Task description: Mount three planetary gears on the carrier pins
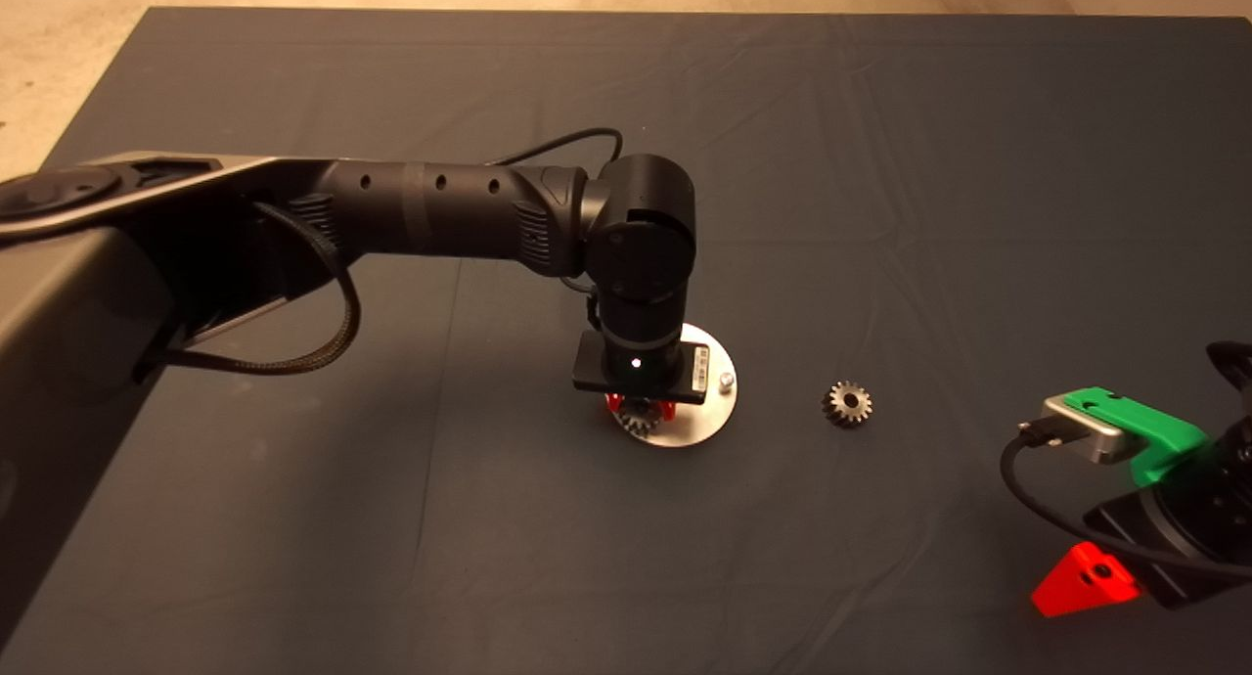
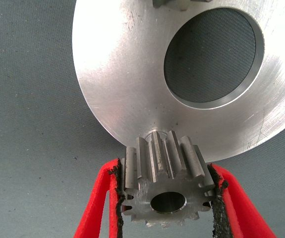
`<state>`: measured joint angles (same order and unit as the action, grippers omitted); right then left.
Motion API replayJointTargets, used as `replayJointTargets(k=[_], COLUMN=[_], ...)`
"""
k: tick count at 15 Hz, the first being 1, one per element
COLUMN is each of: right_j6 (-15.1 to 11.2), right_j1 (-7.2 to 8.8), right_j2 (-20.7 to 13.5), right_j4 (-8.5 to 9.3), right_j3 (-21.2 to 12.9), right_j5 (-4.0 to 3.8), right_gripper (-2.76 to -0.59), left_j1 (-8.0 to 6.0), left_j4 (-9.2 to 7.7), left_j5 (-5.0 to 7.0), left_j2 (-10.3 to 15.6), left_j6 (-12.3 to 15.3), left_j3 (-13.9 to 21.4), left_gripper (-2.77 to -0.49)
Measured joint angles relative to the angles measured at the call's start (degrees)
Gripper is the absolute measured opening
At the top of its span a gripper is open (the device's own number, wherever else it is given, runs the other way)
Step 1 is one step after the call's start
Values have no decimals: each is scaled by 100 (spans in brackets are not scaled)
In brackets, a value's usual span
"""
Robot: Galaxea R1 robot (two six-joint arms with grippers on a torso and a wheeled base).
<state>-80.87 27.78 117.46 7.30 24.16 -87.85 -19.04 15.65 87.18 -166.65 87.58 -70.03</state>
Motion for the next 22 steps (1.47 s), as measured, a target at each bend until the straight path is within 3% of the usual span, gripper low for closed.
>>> replayJointTargets(k=[5,15,18,20,22], right_j6=[-1,0,0,0,0], right_j1=[0,0,-2,0,0], right_j2=[-2,-2,-2,1,-2], right_j4=[0,0,0,0,0], right_j3=[0,0,0,0,0], right_j5=[-2,-2,-2,1,-4], right_gripper=[-71,-71,-71,-71,-71], left_j1=[2,-3,-27,-197,-509], left_j4=[2,46,55,49,55], left_j5=[0,0,8,3,-12], left_j2=[0,49,123,199,459], left_j6=[-19,-20,-19,4,181], left_j3=[0,2,225,524,885], left_gripper=[-242,-207,-197,-182,-174])
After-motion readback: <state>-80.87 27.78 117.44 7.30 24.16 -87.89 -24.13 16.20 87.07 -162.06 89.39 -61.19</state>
